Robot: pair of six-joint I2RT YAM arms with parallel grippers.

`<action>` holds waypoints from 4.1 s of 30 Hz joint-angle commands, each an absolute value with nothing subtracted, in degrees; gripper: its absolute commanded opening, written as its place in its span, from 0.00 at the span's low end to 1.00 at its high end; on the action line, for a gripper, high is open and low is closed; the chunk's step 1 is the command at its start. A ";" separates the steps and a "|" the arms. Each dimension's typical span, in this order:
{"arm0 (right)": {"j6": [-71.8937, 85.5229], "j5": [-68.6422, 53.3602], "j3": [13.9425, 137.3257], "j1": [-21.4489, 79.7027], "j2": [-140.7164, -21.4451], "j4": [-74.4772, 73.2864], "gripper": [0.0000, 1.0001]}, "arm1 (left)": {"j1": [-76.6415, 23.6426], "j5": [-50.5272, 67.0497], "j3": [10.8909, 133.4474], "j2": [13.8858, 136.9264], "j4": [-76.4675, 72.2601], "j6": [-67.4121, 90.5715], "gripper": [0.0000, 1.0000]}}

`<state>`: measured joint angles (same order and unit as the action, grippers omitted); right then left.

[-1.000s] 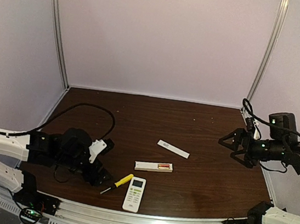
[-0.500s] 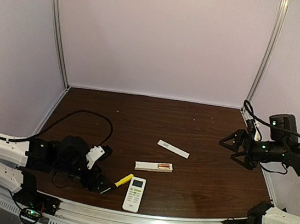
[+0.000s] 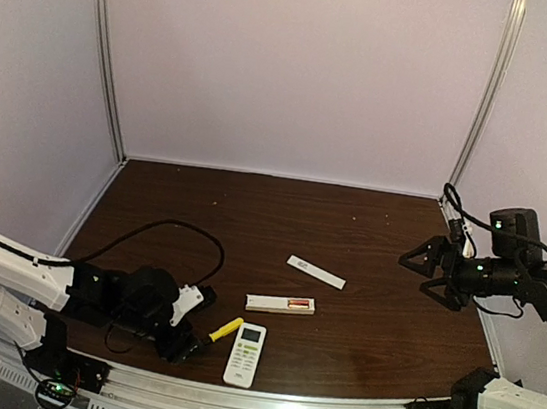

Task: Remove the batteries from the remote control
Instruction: Pick up the screwdriver from the center of the board, then pass from the left arm to the right

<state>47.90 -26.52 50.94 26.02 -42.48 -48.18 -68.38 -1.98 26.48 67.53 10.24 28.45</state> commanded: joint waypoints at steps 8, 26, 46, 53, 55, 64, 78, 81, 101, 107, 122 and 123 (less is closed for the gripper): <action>48.80 -25.40 50.19 26.45 -43.13 -46.10 1.00 | -71.17 -5.62 28.01 71.85 9.94 28.83 0.58; 47.95 -26.10 50.08 26.54 -44.43 -45.60 1.00 | -71.36 -8.50 29.96 77.09 10.68 28.31 0.45; 46.45 -26.98 49.70 26.57 -46.40 -44.59 1.00 | -71.35 -11.38 31.37 77.59 11.32 26.18 0.00; 46.18 -27.11 49.66 26.54 -46.41 -44.61 1.00 | -71.31 -12.22 31.63 74.87 12.05 26.19 0.00; 46.08 -27.15 49.78 26.55 -46.49 -44.62 1.00 | -71.32 -12.43 31.79 73.82 12.61 26.18 0.00; 45.62 -27.75 50.11 26.59 -47.27 -43.48 1.00 | -71.32 -12.30 31.17 67.68 13.93 25.28 0.00; 48.11 -34.84 47.82 26.56 -48.25 -37.74 1.00 | -71.37 -7.69 34.80 62.75 14.68 19.23 0.00; 50.80 -39.04 46.12 26.56 -48.47 -35.26 1.00 | -71.32 -7.36 36.54 63.20 14.85 16.44 0.00; 67.56 -51.86 39.90 37.26 -54.19 -20.38 1.00 | -71.34 -0.02 52.62 77.72 14.29 -1.68 0.00; 69.90 -49.82 40.48 41.12 -57.30 -16.25 0.98 | -71.36 3.00 56.14 80.14 14.71 -4.83 0.00; 72.50 -47.51 43.07 46.89 -65.40 -9.72 0.90 | -71.32 5.10 60.30 82.68 14.79 -6.30 0.00; 72.63 -47.40 43.29 47.09 -66.00 -9.47 0.89 | -71.35 5.03 60.44 82.91 14.77 -6.40 0.00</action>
